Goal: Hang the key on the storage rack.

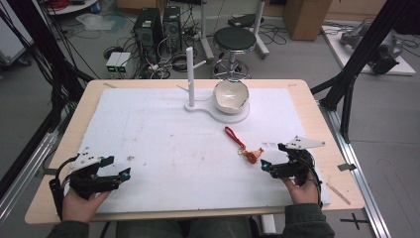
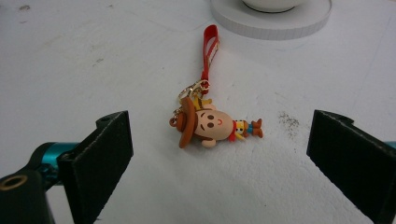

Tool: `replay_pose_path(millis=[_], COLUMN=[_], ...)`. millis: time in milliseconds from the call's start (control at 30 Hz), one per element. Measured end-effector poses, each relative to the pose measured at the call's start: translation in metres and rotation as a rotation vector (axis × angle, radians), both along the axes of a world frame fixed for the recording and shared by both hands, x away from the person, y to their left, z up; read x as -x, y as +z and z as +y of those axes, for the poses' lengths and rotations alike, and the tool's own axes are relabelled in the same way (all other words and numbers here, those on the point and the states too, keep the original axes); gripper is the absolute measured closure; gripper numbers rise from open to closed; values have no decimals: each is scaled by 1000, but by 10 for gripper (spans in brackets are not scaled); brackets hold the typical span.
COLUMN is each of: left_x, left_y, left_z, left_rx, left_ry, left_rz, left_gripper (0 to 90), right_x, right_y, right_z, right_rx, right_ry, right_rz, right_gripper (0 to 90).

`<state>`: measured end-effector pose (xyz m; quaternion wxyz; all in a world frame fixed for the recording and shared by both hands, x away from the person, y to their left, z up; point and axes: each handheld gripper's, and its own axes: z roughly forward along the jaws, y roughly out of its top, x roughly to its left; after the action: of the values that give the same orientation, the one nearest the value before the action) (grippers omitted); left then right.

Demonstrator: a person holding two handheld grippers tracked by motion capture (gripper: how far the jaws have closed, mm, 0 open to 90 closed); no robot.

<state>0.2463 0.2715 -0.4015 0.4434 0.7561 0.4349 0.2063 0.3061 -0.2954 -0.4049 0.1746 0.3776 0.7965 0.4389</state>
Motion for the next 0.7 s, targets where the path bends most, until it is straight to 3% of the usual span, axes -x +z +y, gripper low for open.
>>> replay_pose_path(millis=[367, 700], left_x=[0, -1], left_y=[0, 0], left_z=[-3, -2], left_rx=[-4, -6], left_ry=[-9, -7], left_rz=[1, 2], left_gripper=[246, 248], right_x=[-1, -14], right_y=[7, 22], right_z=[4, 12], right_rx=[1, 14], right_ry=[7, 25], right_rz=[14, 24], right_gripper=[61, 62])
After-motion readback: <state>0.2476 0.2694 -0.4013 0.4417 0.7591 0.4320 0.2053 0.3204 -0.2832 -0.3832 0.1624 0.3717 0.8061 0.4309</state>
